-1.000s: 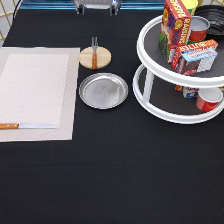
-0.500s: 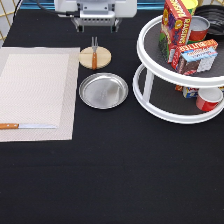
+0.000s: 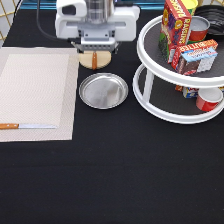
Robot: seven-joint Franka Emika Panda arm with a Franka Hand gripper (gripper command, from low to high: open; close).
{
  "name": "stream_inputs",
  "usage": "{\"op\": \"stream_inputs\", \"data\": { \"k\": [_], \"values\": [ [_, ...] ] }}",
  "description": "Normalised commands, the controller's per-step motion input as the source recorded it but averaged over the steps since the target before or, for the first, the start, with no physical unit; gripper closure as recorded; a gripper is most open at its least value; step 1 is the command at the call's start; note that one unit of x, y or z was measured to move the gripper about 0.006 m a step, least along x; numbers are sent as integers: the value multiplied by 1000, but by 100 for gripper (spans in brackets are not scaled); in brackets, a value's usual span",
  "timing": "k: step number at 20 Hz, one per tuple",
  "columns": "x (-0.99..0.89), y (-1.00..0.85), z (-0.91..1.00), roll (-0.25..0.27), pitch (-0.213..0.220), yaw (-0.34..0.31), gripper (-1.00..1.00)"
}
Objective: Arrange plate and fork
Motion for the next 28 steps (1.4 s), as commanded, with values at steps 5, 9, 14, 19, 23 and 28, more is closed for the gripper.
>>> {"op": "stream_inputs", "data": {
  "k": [5,9,14,19,23,28],
  "values": [
    [197,-107,-468,90,-90,0,-100],
    [343,0,-329,68,-61,0,-100],
    [353,-38,-290,96,-18,3,-100],
    [290,-121,-266,115,2,3,-100],
    [339,-65,-214,113,44,0,-100],
    [307,-167,-166,146,75,1,-100]
  ]
}}
